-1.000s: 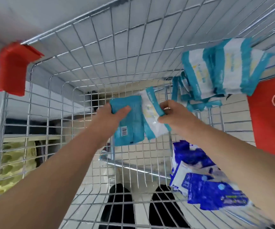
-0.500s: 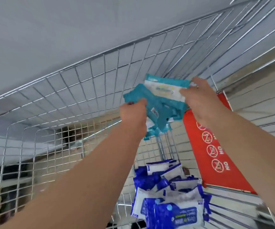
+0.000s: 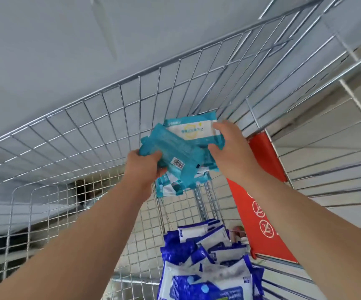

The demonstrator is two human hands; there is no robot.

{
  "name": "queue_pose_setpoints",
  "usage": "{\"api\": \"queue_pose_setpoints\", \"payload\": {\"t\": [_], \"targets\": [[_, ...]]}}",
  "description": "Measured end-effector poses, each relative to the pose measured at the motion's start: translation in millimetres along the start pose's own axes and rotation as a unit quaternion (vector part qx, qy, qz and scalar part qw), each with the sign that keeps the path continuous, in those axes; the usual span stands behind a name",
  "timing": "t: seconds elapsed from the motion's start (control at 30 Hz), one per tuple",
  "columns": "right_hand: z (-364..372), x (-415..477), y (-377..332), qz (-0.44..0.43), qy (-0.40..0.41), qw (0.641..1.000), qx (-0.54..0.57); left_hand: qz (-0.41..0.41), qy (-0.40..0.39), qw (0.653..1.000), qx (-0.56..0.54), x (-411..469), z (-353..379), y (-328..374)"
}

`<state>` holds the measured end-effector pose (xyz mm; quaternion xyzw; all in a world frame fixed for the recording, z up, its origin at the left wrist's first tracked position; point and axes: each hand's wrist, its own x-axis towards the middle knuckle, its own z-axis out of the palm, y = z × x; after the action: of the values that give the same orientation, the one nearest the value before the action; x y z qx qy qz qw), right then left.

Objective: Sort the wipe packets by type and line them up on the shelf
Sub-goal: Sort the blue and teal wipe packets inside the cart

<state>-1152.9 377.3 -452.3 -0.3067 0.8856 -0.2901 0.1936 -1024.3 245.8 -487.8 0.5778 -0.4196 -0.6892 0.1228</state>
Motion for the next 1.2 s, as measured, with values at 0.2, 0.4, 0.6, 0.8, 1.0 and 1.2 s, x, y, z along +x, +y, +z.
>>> {"api": "queue_pose_setpoints", "payload": {"t": [0.2,0.4,0.6,0.8,1.0,1.2], "targets": [[2.3,6.7,-4.3,-0.043,0.027,0.998,-0.046,-0.071,-0.034,0.981,-0.178,-19.6,24.2,8.2],[-3.2,0.5,7.0,-0.016,-0.002,1.000,0.005,0.014,-0.066,0.997,0.023,-23.4,36.2,1.5],[-1.8,13.2,11.4,-0.073,-0.045,0.992,-0.094,0.175,0.010,0.941,0.289,-1.6,29.7,6.0],[-6.5,2.5,6.8,-0.107,0.012,0.987,-0.118,0.253,0.028,0.907,0.335,-17.6,23.9,6.4],[-4.0,-81.8,18.0,-0.109,-0.096,0.984,-0.106,0.276,-0.061,0.852,0.440,-73.8,-26.8,-41.4],[9.3,-158.4,55.4,-0.113,-0.304,0.933,-0.156,0.150,-0.219,0.806,0.529,-116.7,-73.0,-119.9]]}}
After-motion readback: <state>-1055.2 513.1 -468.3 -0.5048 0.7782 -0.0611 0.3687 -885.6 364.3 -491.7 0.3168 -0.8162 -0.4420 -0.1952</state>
